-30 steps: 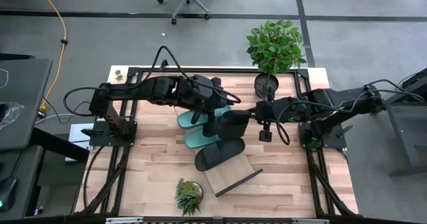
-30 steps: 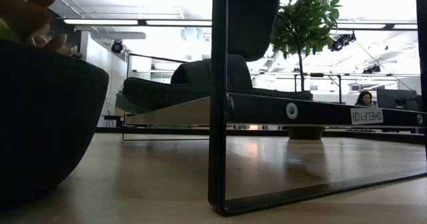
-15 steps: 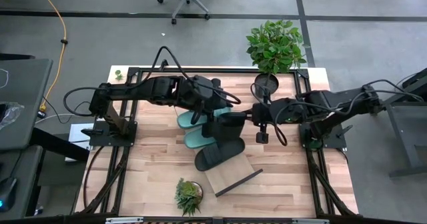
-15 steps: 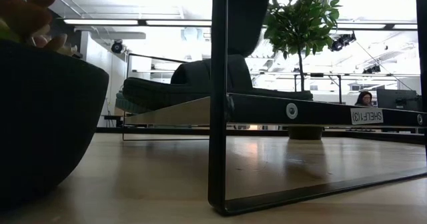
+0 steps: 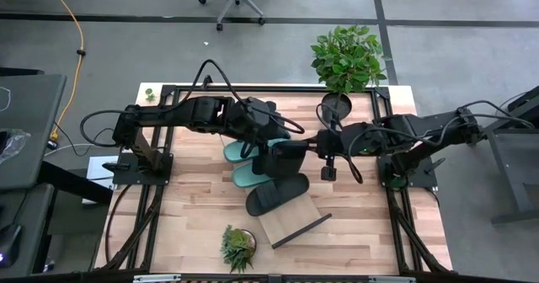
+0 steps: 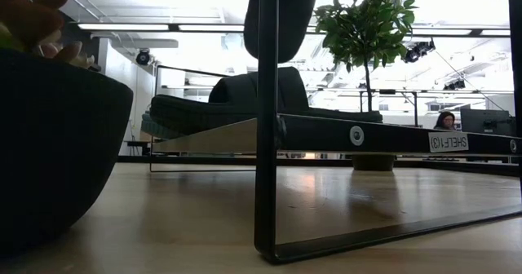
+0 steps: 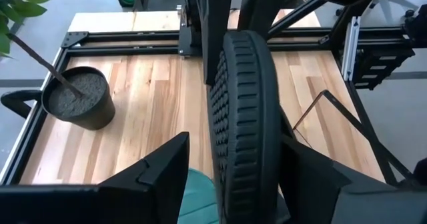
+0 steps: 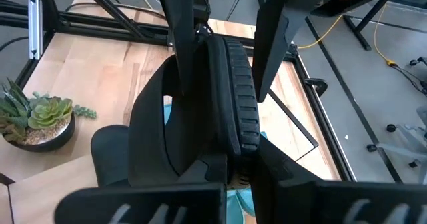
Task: Pick and place slides into the shelf
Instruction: Put the black slide on the shelf
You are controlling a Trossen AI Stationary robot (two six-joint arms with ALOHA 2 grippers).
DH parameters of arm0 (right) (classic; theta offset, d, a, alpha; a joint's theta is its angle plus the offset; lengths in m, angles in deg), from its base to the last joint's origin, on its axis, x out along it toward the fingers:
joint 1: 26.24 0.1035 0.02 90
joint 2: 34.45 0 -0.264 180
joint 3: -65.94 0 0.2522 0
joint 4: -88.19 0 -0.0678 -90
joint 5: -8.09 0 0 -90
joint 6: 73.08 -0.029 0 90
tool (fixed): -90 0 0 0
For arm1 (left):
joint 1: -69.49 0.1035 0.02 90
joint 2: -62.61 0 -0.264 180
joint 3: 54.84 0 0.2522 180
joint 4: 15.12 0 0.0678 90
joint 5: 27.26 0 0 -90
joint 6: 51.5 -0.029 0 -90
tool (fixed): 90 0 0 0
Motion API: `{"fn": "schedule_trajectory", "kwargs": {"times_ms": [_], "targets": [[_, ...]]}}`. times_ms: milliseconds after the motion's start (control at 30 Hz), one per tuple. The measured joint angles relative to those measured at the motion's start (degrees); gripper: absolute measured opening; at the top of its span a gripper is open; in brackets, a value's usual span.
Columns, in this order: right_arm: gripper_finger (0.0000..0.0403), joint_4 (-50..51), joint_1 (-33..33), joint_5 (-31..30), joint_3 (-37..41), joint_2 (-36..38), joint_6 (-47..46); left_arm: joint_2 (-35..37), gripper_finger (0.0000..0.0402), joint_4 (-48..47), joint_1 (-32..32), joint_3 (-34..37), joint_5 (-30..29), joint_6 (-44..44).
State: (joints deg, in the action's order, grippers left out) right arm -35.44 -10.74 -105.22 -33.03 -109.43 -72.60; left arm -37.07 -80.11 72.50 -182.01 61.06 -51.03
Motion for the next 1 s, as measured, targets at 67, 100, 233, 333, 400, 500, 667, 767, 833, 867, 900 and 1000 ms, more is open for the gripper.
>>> {"fn": "schedule_trajectory", "kwargs": {"times_ms": [67, 100, 233, 333, 400, 500, 667, 767, 833, 867, 900, 1000], "targets": [[0.0005, -0.4, 0.0, 0.3, 0.0, 0.0, 0.0, 0.0, 0.0192, 0.0, 0.0, 0.0, 0.0, 0.0], [0.0005, -0.5, 0.0, 0.4, 0.0, 0.0, 0.0, 0.0, 0.0187, 0.0, 0.0, 0.0, 0.0, 0.0], [0.0005, -0.6, 0.0, 0.4, 0.0, 0.0, 0.0, 0.0, 0.0158, 0.0, 0.0, 0.0, 0.0, 0.0], [0.0005, -0.6, 0.0, 0.4, 0.0, 0.0, 0.0, 0.0, 0.0125, 0.1, 0.0, 0.0, -0.2, -0.1], [0.0006, -0.6, 0.0, 0.4, 0.0, 0.0, 0.0, 0.0, 0.0100, 0.0, 0.0, 0.0, -0.3, -0.1], [0.0007, -0.6, 0.0, 0.4, 0.0, 0.0, -0.3, 0.0, 0.0062, 0.1, 0.0, 0.0, -0.5, -0.6], [0.0007, -0.6, 0.0, 0.5, 0.0, 0.0, -0.5, 0.0, 0.0033, 0.1, 0.0, 0.0, -1.0, -1.8], [0.0010, -0.6, 0.0, 0.9, 0.0, 0.0, -0.5, 0.0, 0.0034, 0.1, 0.0, 0.0, -1.8, -1.9], [0.0020, -0.6, 0.0, 0.8, 0.0, 0.0, -0.5, 0.0, 0.0042, 0.1, 0.0, 0.0, -1.8, -1.9], [0.0028, -0.6, 0.0, 0.8, 0.0, 0.0, -0.6, 0.0, 0.0045, 0.2, 0.0, 0.0, -1.9, -2.0], [0.0038, -0.7, 0.0, 0.7, 0.0, 0.0, -0.8, 0.0, 0.0046, 0.2, 0.0, 0.0, -2.1, -2.2], [0.0075, -0.7, 0.0, -0.3, 0.0, 0.1, -2.1, 0.0, 0.0038, 0.3, 0.0, 0.0, -2.9, -3.1]]}}
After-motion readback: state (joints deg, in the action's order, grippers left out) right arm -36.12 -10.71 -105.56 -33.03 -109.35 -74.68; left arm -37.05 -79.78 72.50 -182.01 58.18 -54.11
